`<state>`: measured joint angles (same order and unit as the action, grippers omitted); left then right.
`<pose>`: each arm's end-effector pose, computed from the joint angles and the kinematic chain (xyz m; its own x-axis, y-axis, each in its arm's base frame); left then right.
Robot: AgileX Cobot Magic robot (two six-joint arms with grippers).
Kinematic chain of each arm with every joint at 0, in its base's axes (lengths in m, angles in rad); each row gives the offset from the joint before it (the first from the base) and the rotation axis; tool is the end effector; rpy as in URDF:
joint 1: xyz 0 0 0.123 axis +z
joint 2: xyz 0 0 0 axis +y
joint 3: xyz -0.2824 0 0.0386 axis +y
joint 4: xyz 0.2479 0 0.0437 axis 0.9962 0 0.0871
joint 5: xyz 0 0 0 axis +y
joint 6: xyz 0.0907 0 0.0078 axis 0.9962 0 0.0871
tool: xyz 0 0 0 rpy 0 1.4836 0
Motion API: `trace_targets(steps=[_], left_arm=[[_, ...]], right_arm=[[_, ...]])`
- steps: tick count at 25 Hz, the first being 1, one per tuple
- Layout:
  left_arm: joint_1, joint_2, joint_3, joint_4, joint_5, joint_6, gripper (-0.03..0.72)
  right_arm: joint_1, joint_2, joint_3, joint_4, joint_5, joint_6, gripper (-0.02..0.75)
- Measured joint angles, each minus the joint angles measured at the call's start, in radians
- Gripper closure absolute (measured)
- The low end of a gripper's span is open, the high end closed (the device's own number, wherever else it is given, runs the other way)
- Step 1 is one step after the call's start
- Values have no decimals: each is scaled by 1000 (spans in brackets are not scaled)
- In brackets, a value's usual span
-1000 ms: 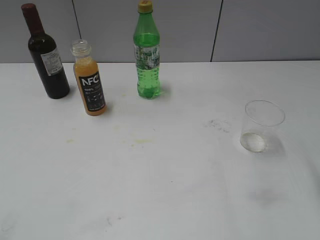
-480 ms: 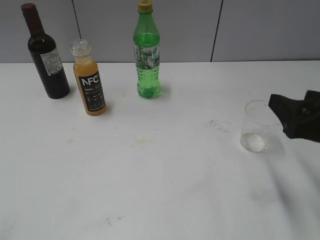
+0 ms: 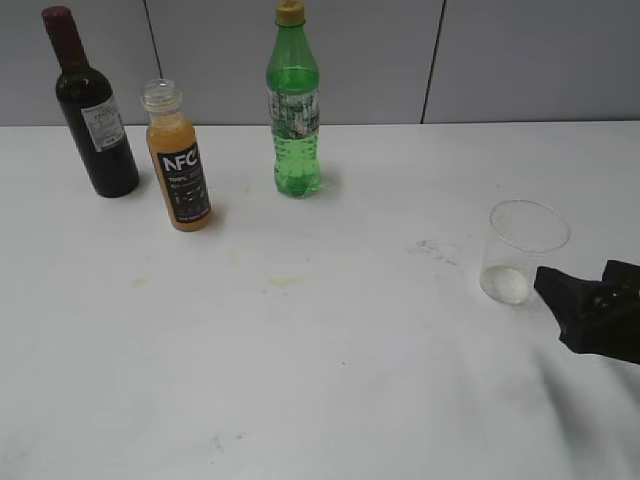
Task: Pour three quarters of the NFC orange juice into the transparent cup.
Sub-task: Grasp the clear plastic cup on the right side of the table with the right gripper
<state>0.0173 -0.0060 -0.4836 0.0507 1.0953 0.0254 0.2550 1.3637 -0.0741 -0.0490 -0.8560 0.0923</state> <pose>-0.0055 0.0040 0.2699 -0.4972 0.0400 -0.8667 -0.0323 0.9974 0.0645 0.1695 0.0476 0.1502 -0.3457 -0.0280 -0.9379 -0.2654 0.9617 0.0691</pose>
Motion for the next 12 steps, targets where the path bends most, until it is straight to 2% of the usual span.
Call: trace_targets(steps=[4, 7, 12], left_arm=[[0, 0, 0, -20, 0, 0, 104], [0, 0, 0, -25, 0, 0, 104], [0, 0, 0, -28, 0, 0, 104]], right_arm=[[0, 162, 2, 9, -143, -18, 80], [0, 311, 2, 27, -295, -43, 65], [0, 552, -18, 55, -341, -60, 62]])
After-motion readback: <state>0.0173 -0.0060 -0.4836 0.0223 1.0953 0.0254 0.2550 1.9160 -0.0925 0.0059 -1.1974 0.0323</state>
